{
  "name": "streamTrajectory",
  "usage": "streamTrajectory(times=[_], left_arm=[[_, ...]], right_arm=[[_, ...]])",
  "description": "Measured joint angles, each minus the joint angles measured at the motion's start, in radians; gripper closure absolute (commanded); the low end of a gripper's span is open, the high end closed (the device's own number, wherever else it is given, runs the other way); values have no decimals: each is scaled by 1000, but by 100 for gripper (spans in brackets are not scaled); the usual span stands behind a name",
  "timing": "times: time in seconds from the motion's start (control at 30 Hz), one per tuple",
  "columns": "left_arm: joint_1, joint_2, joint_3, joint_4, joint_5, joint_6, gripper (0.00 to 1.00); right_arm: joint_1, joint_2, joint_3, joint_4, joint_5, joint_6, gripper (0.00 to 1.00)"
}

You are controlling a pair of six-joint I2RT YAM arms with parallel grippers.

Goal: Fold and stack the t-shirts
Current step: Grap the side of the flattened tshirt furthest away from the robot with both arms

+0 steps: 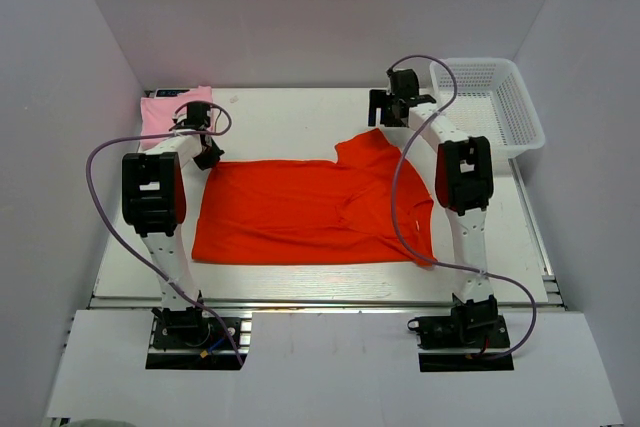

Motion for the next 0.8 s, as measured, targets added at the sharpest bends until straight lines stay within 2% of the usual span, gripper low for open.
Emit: streamTrajectory(times=[0.13, 0.3, 0.47, 0.6, 0.63, 0.7, 0.77, 0.8], left_arm=[[0, 0, 0, 1, 3, 0, 100], [0, -1, -10, 19, 4, 1, 100], [0, -5, -15, 26, 1, 0, 100], [0, -8, -21, 31, 0, 0, 100], [0, -8, -21, 31, 0, 0, 100], [0, -8, -21, 32, 1, 0, 100], [0, -8, -22, 33, 2, 1, 100], [0, -9, -22, 33, 2, 2, 100]], right_arm=[[2, 76, 68, -9, 13, 1, 10], [18, 105, 87, -11, 29, -2, 17], [53, 103, 70, -10, 93, -31, 31], [92, 71, 18, -6, 164, -18, 54], [101, 65, 9, -10, 183, -10, 67], [118, 61, 2, -13, 207, 9, 80], [130, 61, 2, -13, 216, 21, 99], [132, 61, 2, -13, 220, 27, 100]])
